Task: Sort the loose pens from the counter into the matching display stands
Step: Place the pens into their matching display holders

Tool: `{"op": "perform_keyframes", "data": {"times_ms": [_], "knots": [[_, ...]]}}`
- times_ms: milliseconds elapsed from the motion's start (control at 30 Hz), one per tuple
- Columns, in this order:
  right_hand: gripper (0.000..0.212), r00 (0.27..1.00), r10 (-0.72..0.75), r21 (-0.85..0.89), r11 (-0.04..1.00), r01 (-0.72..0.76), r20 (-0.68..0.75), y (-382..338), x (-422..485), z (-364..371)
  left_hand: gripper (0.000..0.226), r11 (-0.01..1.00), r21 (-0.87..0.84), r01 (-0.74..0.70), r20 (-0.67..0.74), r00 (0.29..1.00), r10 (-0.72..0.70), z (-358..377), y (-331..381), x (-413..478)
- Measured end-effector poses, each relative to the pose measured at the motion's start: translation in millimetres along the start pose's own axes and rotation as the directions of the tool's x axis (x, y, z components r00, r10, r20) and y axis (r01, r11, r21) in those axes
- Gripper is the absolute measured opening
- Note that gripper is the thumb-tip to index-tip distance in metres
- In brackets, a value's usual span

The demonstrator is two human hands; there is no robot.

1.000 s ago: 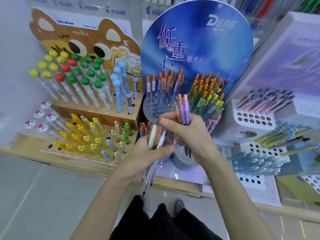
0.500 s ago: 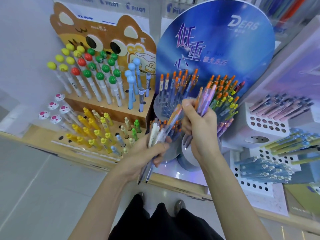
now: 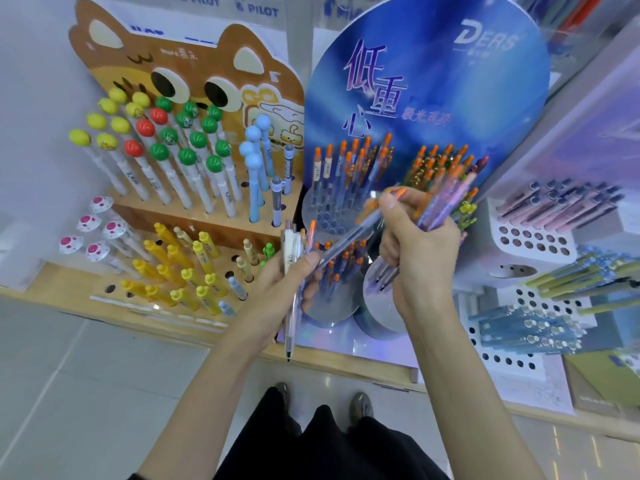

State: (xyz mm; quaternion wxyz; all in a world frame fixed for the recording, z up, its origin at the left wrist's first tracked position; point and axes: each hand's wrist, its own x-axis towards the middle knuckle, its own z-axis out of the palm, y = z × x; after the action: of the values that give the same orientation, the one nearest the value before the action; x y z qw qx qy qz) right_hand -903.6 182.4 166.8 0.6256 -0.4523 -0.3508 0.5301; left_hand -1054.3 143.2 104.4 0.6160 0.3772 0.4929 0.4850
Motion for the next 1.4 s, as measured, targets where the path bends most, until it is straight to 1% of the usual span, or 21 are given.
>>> {"op": "perform_keyframes", "data": {"times_ms": [67, 133, 233, 300, 367, 433, 467, 567, 633, 700, 767, 867, 967, 1067, 1233, 1300, 1400], "knots": [[0.015, 0.994, -0.053, 0.035, 0.998, 0.057, -0.097, -8, 7, -5, 0.02, 0.999, 0.049, -0.023, -0.029, 0.999, 0.025, -2, -1, 3], [0.014, 0.985, -0.112, 0.003, 0.994, 0.114, -0.134, -17, 14, -10, 0.026, 0.995, 0.078, -0.057, -0.118, 0.991, 0.066, -6, -3, 6], [0.01, 0.975, -0.192, -0.175, 0.97, 0.171, -0.11, -23, 14, -18, 0.017, 0.99, 0.105, -0.095, -0.206, 0.972, 0.115, -11, -3, 10], [0.01, 0.97, -0.234, -0.298, 0.933, 0.203, -0.071, -18, 7, -23, 0.021, 0.978, 0.188, -0.091, -0.238, 0.962, 0.135, -9, -5, 13], [0.012, 0.969, -0.242, -0.371, 0.905, 0.208, -0.048, -9, -5, -27, 0.026, 0.967, 0.244, -0.072, -0.256, 0.957, 0.136, -5, -11, 14], [0.016, 0.972, -0.231, -0.398, 0.896, 0.196, -0.043, 4, -18, -33, 0.023, 0.966, 0.254, -0.037, -0.299, 0.947, 0.115, -2, -18, 11], [0.016, 0.973, -0.224, -0.406, 0.895, 0.186, -0.048, 11, -23, -37, 0.021, 0.97, 0.241, -0.023, -0.325, 0.94, 0.103, -2, -22, 9], [0.006, 0.984, -0.174, -0.461, 0.877, 0.136, -0.041, 34, -37, -47, 0.013, 0.985, 0.172, 0.006, -0.383, 0.922, 0.061, -6, -27, 5], [0.004, 0.989, -0.139, -0.498, 0.862, 0.092, -0.059, 49, -44, -52, 0.01, 0.986, 0.163, 0.023, -0.388, 0.921, 0.043, -7, -28, 5], [0.007, 0.987, -0.12, -0.497, 0.866, 0.052, -0.105, 61, -51, -53, 0.01, 0.985, 0.171, 0.037, -0.395, 0.918, 0.034, -7, -30, 4], [0.011, 0.981, -0.132, -0.529, 0.848, 0.036, -0.145, 71, -58, -53, 0.01, 0.979, 0.199, 0.051, -0.404, 0.914, 0.034, -7, -34, 1], [0.01, 0.965, -0.163, -0.543, 0.839, 0.025, -0.207, 80, -69, -53, 0.007, 0.97, 0.237, 0.064, -0.415, 0.909, 0.041, -6, -42, -7], [0.012, 0.936, -0.169, -0.52, 0.854, -0.017, -0.309, 88, -78, -50, 0.006, 0.972, 0.232, 0.024, -0.389, 0.918, 0.07, -7, -46, -12], [0.02, 0.919, -0.156, -0.483, 0.874, -0.041, -0.361, 94, -85, -46, 0.004, 0.974, 0.226, -0.026, -0.342, 0.934, 0.105, -12, -46, -14], [0.01, 0.913, -0.23, -0.48, 0.876, 0.043, -0.338, 101, -91, -37, 0.005, 0.95, 0.307, -0.059, -0.258, 0.955, 0.143, -21, -52, -19], [0.011, 0.886, -0.31, -0.506, 0.856, 0.102, -0.346, 103, -90, -34, 0.009, 0.946, 0.315, -0.072, -0.244, 0.958, 0.154, -21, -52, -21], [0.018, 0.843, -0.404, -0.53, 0.83, 0.174, -0.355, 103, -85, -30, 0.009, 0.959, 0.275, -0.067, -0.273, 0.951, 0.145, -19, -50, -18]]}}
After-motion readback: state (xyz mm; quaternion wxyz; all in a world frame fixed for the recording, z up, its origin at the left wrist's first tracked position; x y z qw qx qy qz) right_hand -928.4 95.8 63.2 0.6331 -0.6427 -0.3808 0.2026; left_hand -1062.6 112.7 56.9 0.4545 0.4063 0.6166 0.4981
